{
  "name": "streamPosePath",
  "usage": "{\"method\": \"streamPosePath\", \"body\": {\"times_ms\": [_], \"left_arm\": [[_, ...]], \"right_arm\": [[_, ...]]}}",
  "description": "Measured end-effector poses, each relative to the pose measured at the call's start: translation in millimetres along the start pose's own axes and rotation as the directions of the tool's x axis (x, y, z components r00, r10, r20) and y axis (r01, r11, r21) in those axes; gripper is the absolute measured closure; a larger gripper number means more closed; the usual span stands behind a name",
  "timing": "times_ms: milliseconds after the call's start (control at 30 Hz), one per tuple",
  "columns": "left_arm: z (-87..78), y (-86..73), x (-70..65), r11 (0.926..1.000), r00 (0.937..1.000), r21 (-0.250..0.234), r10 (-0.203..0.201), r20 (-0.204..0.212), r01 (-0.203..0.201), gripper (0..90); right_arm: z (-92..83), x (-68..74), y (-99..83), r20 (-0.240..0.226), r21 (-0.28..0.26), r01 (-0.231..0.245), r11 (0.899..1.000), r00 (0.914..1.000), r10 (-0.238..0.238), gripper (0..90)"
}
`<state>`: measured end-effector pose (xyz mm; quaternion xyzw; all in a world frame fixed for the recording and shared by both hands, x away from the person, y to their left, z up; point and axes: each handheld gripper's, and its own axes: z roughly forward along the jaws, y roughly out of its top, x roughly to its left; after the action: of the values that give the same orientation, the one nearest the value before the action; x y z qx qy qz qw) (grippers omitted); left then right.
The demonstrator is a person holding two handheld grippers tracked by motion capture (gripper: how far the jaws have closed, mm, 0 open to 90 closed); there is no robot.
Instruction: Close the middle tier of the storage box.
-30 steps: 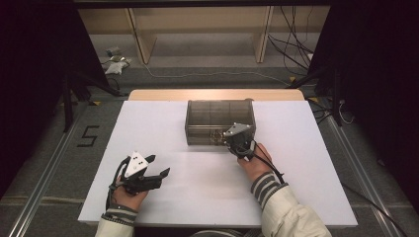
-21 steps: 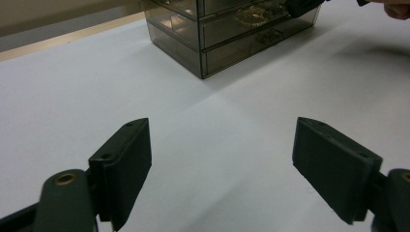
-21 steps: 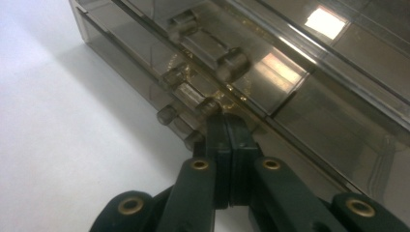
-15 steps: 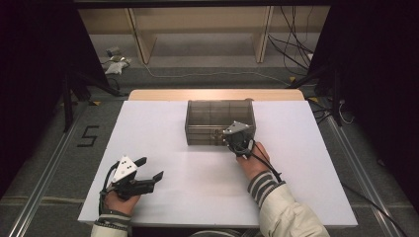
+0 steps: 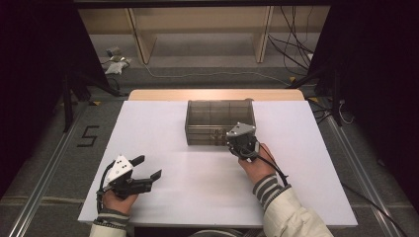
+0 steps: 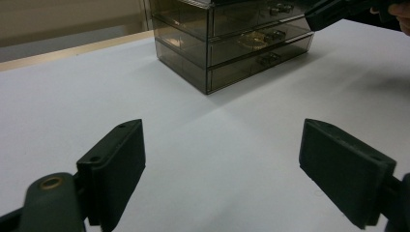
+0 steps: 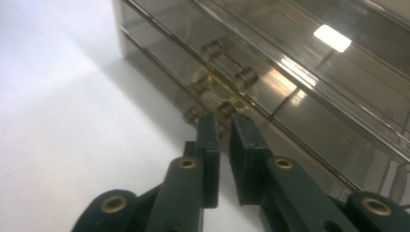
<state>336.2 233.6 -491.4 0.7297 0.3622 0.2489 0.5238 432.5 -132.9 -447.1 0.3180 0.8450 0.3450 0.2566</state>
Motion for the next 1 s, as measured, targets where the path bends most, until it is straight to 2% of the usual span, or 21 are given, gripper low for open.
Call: {"method": "streamPosePath", "body": {"times_ms": [67,167,367,567,633,733,767,867,967,1000], "left_arm": [[-0.3,0.4,-0.6,1.0,1.0,-0.005,-0.001,0.002,0.001,16.4],[-1.2,0.9,-0.8,1.0,1.0,-0.007,0.004,0.006,-0.004,16.4],[-1.9,1.2,-0.2,0.9999,0.9999,-0.014,0.0,0.015,0.0,16.4],[-5.3,0.7,1.6,0.9994,0.9996,-0.034,-0.009,0.028,0.01,15.8],[-6.4,0.5,2.3,0.9992,0.9996,-0.04,-0.006,0.027,0.007,15.8],[-7.8,0.1,2.6,0.999,0.9996,-0.044,-0.004,0.029,0.005,15.7],[-8.1,0.0,2.5,0.9989,0.9995,-0.046,-0.003,0.031,0.005,15.7],[-9.8,-0.2,1.9,0.998,0.999,-0.062,0.011,0.044,-0.008,15.7],[-11.3,0.2,0.1,0.997,0.9985,-0.076,0.02,0.052,-0.016,15.5],[-11.5,0.3,-0.3,0.9968,0.9984,-0.078,0.021,0.052,-0.017,15.5]], "right_arm": [[-5.7,-0.7,-0.1,-0.034,-0.021,-0.004,1.0,0.9994,0.003,75.7],[-13.7,-0.4,-0.2,-0.059,-0.044,-0.005,0.999,0.9982,0.002,69.7],[-32.1,1.9,-0.7,-0.057,-0.096,0.01,0.995,0.9982,-0.016,59.1],[-52.0,4.7,-3.4,-0.044,-0.14,0.045,0.989,0.9977,-0.051,46.2],[-59.2,4.1,-6.1,-0.061,-0.166,0.041,0.985,0.9968,-0.052,42.3],[-69.0,1.9,-11.4,-0.09,-0.2,0.025,0.98,0.995,-0.044,31.3],[-73.0,1.0,-14.6,-0.104,-0.224,0.02,0.974,0.9936,-0.044,28.8],[-82.0,-2.3,-21.2,-0.132,-0.249,0.005,0.969,0.9905,-0.039,20.6],[-89.3,-6.6,-27.8,-0.154,-0.263,-0.006,0.965,0.9874,-0.036,15.9],[-92.5,-8.5,-31.5,-0.169,-0.27,-0.025,0.962,0.9853,-0.022,15.3]]}}
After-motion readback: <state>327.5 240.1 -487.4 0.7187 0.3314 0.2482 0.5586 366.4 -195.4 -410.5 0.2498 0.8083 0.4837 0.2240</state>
